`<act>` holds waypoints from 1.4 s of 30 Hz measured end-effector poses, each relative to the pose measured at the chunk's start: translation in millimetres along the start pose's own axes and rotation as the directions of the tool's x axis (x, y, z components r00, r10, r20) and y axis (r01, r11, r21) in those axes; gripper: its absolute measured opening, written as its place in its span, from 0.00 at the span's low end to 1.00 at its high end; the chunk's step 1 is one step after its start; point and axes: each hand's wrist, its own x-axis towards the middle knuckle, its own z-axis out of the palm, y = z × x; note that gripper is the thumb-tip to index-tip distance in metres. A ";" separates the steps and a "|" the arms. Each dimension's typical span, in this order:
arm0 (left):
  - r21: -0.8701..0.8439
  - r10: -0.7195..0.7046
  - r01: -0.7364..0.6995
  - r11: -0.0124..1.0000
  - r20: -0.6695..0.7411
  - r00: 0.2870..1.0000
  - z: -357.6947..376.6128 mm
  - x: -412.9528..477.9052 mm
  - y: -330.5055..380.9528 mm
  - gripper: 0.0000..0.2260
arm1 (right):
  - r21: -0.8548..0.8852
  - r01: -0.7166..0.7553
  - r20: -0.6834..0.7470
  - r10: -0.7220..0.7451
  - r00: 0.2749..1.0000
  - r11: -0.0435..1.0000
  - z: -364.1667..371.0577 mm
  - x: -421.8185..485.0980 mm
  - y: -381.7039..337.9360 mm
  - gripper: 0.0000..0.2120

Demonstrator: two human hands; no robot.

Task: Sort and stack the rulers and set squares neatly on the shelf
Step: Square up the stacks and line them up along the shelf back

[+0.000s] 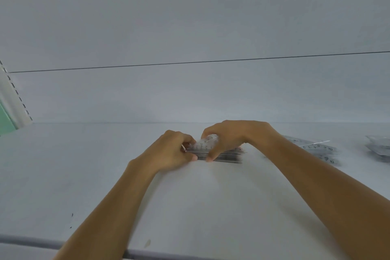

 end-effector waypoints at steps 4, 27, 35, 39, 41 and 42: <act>-0.044 -0.036 0.036 0.998 0.008 0.999 3.5 -1.0 -1.8 0.06 | 0.007 -0.073 -0.027 0.074 0.997 0.997 -1.2 -4.4 -4.9 0.48; -0.119 0.169 -0.178 0.977 -0.085 0.982 -1.3 -3.9 -28.8 0.13 | 0.070 -0.018 -0.410 0.045 0.911 0.997 34.2 -54.4 3.3 0.20; -0.033 0.240 -0.242 0.970 -0.058 0.969 -5.6 -2.5 -28.3 0.26 | 0.135 0.016 -0.402 0.040 0.915 0.991 34.7 -49.6 8.6 0.22; -0.062 0.243 -0.246 0.967 -0.051 0.969 -5.0 -1.8 -26.1 0.26 | 0.140 0.028 -0.461 0.040 0.887 0.990 36.8 -44.9 8.6 0.18; -0.080 0.241 -0.244 0.966 -0.050 0.969 -4.8 -2.0 -25.5 0.24 | 0.149 0.023 -0.478 0.051 0.877 0.989 37.2 -43.7 6.7 0.20; -0.087 0.240 -0.243 0.966 -0.046 0.970 -5.1 -2.7 -25.1 0.25 | 0.167 0.015 -0.476 0.067 0.877 0.986 36.7 -44.7 6.3 0.23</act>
